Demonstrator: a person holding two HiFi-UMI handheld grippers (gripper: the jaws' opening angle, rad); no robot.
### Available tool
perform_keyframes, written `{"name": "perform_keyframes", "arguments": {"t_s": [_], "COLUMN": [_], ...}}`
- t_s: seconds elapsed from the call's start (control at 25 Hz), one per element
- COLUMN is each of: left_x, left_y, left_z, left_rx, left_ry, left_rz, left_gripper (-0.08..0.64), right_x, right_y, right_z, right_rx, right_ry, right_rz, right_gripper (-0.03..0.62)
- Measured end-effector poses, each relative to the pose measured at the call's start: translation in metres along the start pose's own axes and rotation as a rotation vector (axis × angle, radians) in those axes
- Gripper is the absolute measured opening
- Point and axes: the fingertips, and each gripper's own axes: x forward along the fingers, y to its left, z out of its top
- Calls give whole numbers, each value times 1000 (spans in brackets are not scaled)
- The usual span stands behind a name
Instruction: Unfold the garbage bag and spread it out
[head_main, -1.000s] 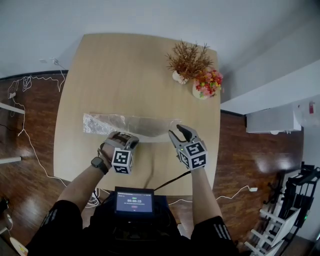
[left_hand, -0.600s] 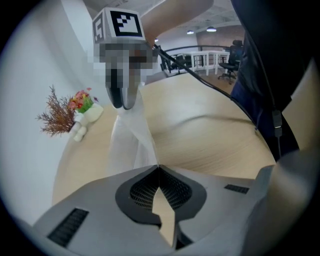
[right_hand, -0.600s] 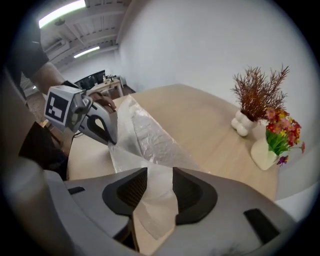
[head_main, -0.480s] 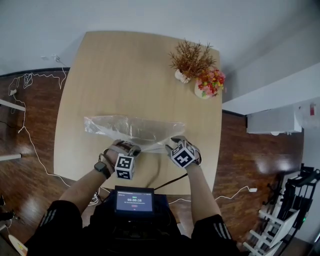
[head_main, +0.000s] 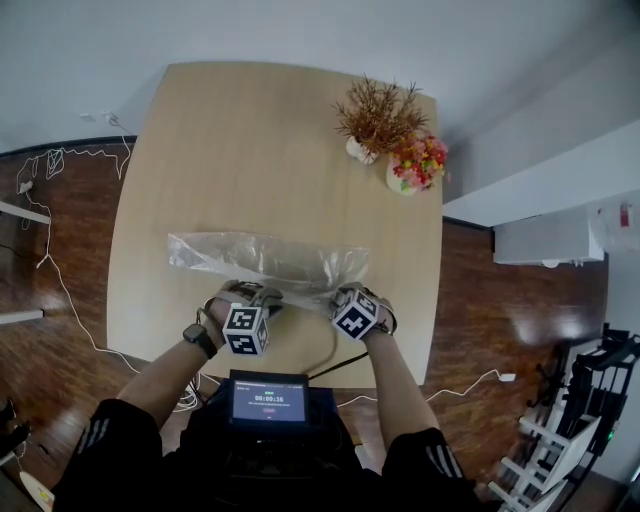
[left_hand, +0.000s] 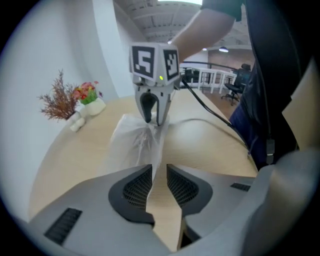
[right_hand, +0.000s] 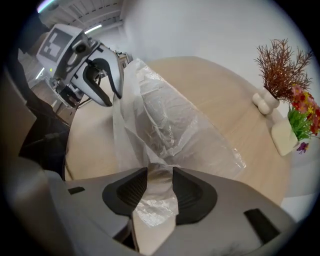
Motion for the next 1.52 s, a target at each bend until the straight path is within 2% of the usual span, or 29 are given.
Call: {"name": "perform_keyframes", "arguments": {"t_s": [0.08,0.2,0.32,0.4,0.52,0.64,0.84,1.04,1.2,1.4,1.52], "left_x": [-18,-51,-73,-77,-70,-60,-53,-49,-47,-47,-47], "left_y": [17,59,104,126,129,118,97,78,67,65,59], "left_z": [3,2,-21,-46,-87,-126,-174,-194,-204,-208,-208], "left_rx": [-60,-149,-198,-221,-240,-226,-165,-176,-196,-200,-214], "left_ry": [-36,-74,-13,71,211,334,484,517,525,510,509], "left_rz": [41,152,263,282,191,88,8,-37,-65,-55,-89], "left_gripper": [95,95,94,94,92,92,93,104,189,257,329], "right_x": [3,6,6,6,5,6,5,6,1,4,4], "right_y": [2,4,4,5,5,5,5,5,4,4,3], "right_z": [-4,-7,-7,-7,-7,-6,-7,-9,-4,-6,-7], "right_rx": [-10,-8,-12,-23,-28,-25,-18,-14,-29,-35,-34], "right_ry": [5,-2,-7,-3,-5,-12,-22,-22,-29,-33,-31], "right_rz": [-2,0,-4,-11,-14,-14,-14,-11,-22,-32,-31], "right_gripper": [186,186,186,186,186,186,186,189,189,198,207]}}
